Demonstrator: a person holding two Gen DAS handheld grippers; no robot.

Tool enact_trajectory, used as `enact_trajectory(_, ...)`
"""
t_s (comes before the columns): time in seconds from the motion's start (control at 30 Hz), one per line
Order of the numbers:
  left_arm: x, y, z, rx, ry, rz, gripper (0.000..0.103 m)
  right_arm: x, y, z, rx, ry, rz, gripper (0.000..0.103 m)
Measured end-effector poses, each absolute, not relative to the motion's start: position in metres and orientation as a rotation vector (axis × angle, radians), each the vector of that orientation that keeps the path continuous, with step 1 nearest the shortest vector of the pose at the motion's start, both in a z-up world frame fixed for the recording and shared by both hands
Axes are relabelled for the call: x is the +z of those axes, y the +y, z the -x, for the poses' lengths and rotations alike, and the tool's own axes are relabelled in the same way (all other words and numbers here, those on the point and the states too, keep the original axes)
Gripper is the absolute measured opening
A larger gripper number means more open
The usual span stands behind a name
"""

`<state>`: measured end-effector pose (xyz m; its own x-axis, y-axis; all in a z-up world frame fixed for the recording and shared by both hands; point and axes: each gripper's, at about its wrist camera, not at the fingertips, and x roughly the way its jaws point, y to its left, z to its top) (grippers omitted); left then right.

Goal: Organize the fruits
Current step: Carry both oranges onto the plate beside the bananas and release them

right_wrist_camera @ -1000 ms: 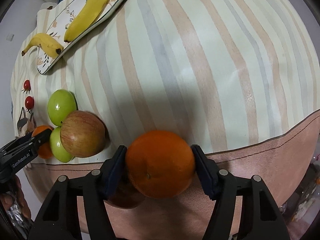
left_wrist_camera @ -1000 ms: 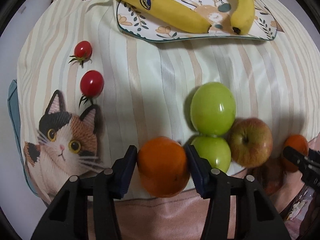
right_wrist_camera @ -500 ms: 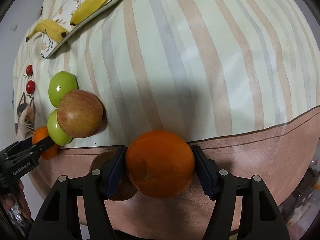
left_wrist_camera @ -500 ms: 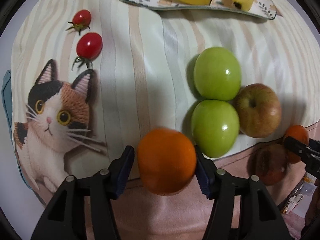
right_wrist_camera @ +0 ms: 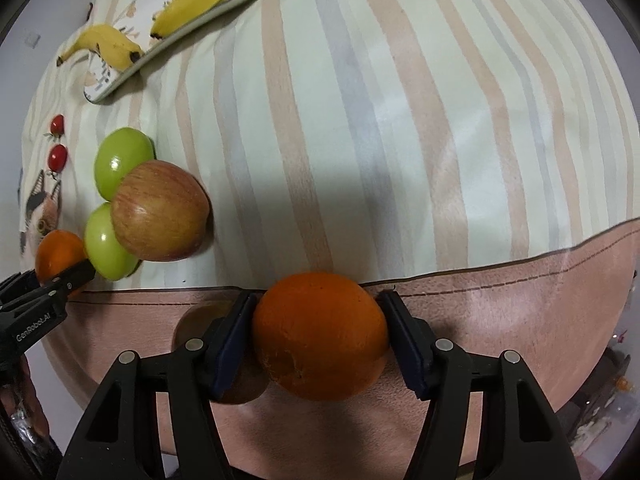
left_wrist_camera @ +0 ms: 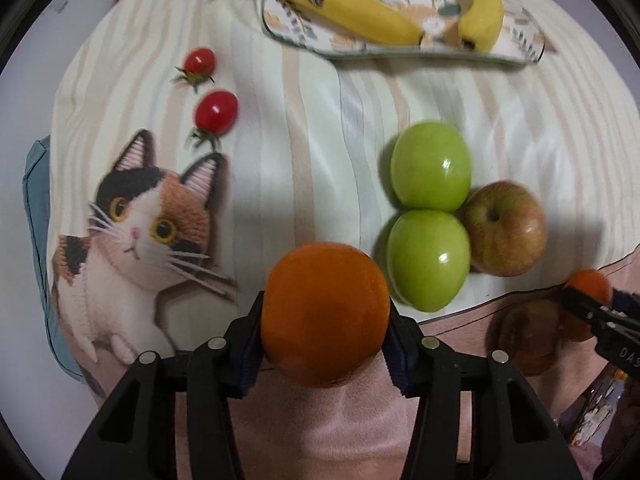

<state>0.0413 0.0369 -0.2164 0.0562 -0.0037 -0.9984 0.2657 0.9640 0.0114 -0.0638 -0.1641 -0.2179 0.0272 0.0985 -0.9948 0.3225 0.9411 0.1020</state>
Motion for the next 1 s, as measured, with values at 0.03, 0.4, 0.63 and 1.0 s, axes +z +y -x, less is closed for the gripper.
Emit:
enact_trajectory(0.03, -0.209, 0.037, -0.042, -0.206, 1.493, -0.203, 0.048, -0.214, -0.164, 0.065, -0.174, 1.538, -0.350, 0.067)
enact_trajectory(0.4, -0.124, 0.021, -0.116, -0.303, 1.392, -0.054, 0.048, -0.153, -0.178, 0.018, -0.094, 1.421, -0.412, 0.066)
enact_trajectory(0.63, -0.111, -0.022, -0.204, -0.360, 1.338, -0.064, 0.048, -0.117, -0.194, -0.082, -0.072, 1.303, -0.359, 0.066)
enact_trajectory(1.0, -0.173, -0.058, -0.297, -0.383, 1.449, -0.110, 0.048, -0.149, -0.211, -0.198, -0.111, 1.353, -0.210, 0.066)
